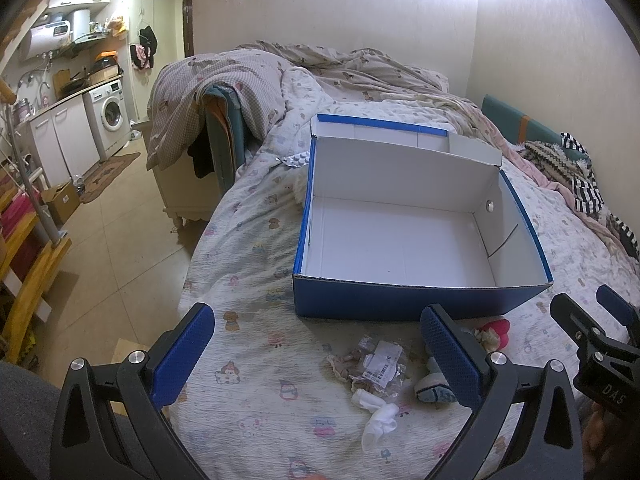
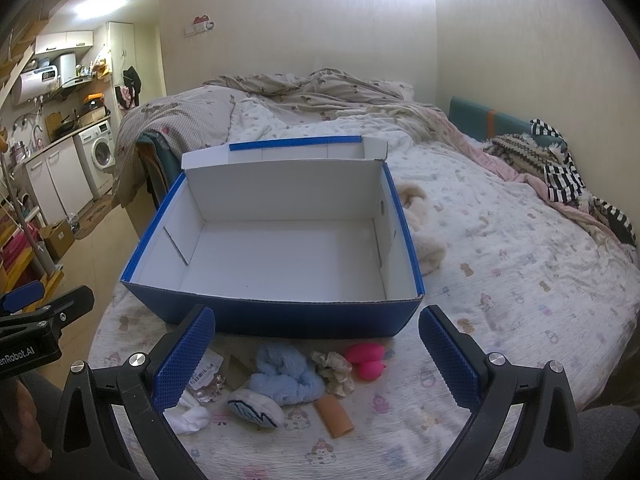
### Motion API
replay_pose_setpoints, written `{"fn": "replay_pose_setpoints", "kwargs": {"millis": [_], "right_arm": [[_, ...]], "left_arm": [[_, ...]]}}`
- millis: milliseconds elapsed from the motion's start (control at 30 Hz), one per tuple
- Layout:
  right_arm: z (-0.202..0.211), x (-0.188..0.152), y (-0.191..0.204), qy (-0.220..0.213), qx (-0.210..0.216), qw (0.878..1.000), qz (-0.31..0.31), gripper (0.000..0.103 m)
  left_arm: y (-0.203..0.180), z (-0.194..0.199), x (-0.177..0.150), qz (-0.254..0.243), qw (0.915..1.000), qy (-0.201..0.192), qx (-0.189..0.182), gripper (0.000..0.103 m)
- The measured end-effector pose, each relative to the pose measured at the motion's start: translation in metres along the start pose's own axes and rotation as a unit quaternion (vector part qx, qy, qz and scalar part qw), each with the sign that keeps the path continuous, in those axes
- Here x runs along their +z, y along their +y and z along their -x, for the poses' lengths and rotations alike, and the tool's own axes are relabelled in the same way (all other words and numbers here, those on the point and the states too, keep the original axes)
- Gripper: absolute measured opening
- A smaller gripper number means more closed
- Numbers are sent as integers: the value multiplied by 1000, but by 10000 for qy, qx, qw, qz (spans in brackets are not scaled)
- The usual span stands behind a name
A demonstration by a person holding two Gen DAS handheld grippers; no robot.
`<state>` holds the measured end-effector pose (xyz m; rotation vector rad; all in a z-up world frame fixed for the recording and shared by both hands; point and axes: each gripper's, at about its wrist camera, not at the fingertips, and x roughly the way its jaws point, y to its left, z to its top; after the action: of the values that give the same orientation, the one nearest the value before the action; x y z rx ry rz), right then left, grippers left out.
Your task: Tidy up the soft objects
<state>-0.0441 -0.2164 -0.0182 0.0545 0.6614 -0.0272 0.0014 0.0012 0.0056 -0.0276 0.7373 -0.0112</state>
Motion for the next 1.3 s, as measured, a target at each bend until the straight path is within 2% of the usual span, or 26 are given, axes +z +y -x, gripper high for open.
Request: {"fn": "replay_pose_setpoints", "kwargs": {"millis": [533,667,833,1000,1067,1167,1233,1300], "right_arm": [[-1,1,-2,20,20,10000,-29,103],[-8,1,-8,180,123,9996,-200,103],[-27,2,-13,731,471,9953,-420,103],[-53,1,-19,1491,762,9837,-661,103],[-64,-2,-22,1818,869,9763,-789,103],[-86,-11,-24,2464,1156,9563,-1070,103],[-100,-19,-25,2766,1380,9425,-1271,103],[-109,-26,-26,2927,1426,9350,-1404,103]], "left_arm": [[0,-1,-3,1,10000,14,1,103],[1,-7,-11,0,9999,98,36,103],[3,-24,-14,-39,9986,512,118,103],[18,-47,-9,149,9932,1089,379,103],[25,-63,-10,286,9873,1530,311,103],[31,-87,-14,430,9753,2136,351,103],[31,-102,-16,480,9678,2455,287,103],[29,-118,-19,507,9604,2735,178,102]]}}
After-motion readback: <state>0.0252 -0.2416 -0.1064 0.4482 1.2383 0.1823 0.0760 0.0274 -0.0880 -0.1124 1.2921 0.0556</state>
